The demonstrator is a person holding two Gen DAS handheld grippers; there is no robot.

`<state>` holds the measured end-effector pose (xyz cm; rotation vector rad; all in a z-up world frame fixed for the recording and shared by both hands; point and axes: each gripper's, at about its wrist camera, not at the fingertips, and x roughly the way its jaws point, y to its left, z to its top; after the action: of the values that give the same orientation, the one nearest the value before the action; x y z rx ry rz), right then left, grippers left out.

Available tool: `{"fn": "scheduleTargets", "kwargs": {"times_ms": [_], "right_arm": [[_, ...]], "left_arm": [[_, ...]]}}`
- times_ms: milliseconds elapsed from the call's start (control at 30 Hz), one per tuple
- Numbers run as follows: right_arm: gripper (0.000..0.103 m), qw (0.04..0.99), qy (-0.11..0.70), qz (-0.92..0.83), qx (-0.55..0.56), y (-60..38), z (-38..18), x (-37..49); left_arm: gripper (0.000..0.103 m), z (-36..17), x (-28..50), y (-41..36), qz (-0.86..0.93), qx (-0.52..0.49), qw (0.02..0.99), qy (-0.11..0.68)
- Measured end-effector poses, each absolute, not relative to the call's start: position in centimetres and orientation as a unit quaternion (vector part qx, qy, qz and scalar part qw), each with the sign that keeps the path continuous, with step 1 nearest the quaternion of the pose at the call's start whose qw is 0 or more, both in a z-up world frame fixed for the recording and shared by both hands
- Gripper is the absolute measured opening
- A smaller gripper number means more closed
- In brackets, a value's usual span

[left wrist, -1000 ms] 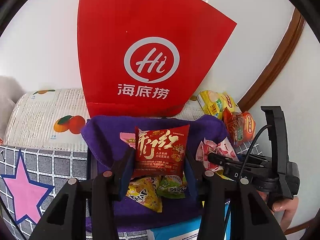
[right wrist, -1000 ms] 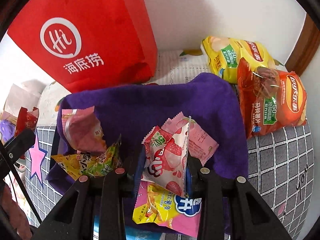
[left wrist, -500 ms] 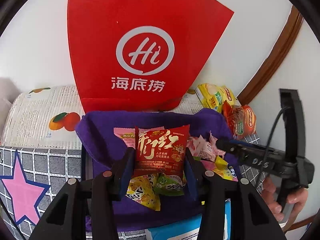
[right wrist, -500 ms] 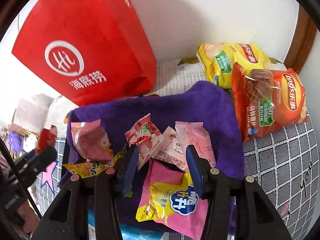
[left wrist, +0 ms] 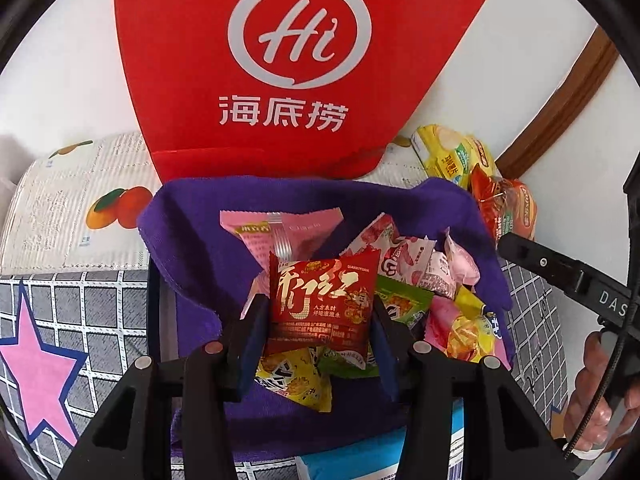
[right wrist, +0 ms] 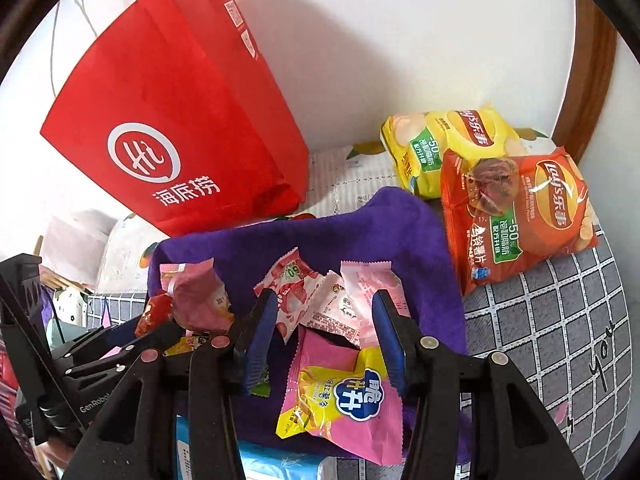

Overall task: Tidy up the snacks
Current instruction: 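Lower both packets onto the purple towel and open both tools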

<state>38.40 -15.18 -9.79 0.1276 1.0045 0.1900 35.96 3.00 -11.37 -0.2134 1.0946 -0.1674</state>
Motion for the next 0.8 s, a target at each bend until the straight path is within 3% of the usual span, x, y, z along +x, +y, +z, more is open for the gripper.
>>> {"fn": "scheduleTargets", "kwargs": {"times_ms": [233,500,800], "right_arm": [[0.049,0.871,0.48,0.09,0.055,-14.9,-9.8,38.3],[0.049,0.87,0.482,0.09,0.046,-14.5,-9.8,38.3],[0.051,0.874,0.476,0.088,0.042,-14.5,-9.5,38.0]], "left_arm": [[0.049,-11.7,36.3,3.0,-0.085,-0.109,0.838,0.528],[0.063,-11.3,36.3,3.1,-0.097,-0.119,0.837,0.525],[0.065,-10.4,36.0,3.1,-0.099,-0.113,0.845,0.513]]}}
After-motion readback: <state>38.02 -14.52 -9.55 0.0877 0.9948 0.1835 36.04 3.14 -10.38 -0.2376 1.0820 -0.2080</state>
